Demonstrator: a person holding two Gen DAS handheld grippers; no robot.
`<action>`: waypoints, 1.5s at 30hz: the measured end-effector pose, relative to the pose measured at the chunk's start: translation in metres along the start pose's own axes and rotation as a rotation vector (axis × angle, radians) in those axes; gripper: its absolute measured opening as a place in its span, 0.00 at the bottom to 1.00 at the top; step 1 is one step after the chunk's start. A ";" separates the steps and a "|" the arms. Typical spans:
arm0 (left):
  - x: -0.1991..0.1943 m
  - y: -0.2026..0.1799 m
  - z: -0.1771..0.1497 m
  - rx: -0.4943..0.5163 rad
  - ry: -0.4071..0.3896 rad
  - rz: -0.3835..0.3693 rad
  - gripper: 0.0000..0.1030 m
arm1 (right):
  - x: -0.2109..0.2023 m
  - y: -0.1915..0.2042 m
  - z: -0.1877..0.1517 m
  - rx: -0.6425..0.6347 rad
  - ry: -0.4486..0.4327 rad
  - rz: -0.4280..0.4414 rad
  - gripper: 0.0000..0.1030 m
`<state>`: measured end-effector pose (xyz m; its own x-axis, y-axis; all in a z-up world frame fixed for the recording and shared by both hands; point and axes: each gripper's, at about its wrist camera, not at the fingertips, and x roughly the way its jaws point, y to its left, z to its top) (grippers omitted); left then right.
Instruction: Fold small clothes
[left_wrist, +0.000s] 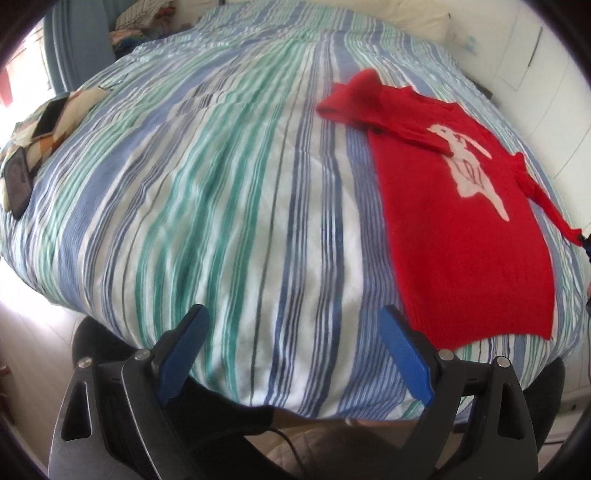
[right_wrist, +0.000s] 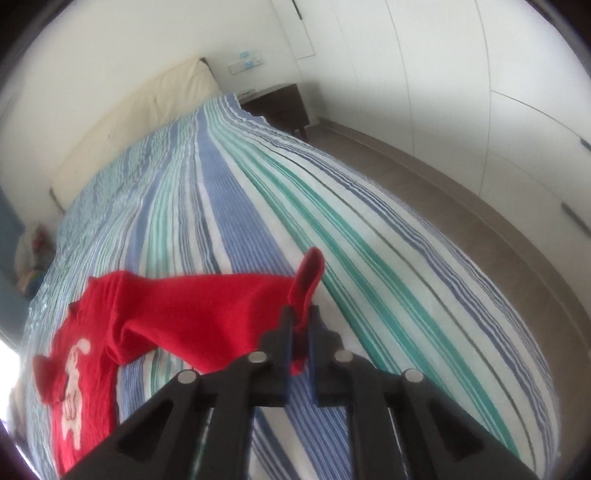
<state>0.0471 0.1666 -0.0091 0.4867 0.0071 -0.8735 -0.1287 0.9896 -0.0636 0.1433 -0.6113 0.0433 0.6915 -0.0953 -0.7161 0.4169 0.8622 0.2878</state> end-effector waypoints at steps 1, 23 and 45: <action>-0.003 -0.001 -0.001 0.009 -0.009 0.011 0.91 | 0.001 -0.005 -0.001 0.019 -0.007 -0.002 0.06; 0.010 0.036 -0.025 -0.054 0.044 0.101 0.91 | 0.024 -0.062 -0.004 0.076 0.049 -0.210 0.05; 0.016 0.045 -0.029 -0.056 0.052 0.119 0.91 | -0.021 -0.078 -0.018 0.040 -0.018 -0.341 0.57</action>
<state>0.0241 0.2075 -0.0405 0.4195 0.1150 -0.9005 -0.2316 0.9727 0.0164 0.0857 -0.6676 0.0245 0.5189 -0.3838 -0.7638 0.6483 0.7591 0.0591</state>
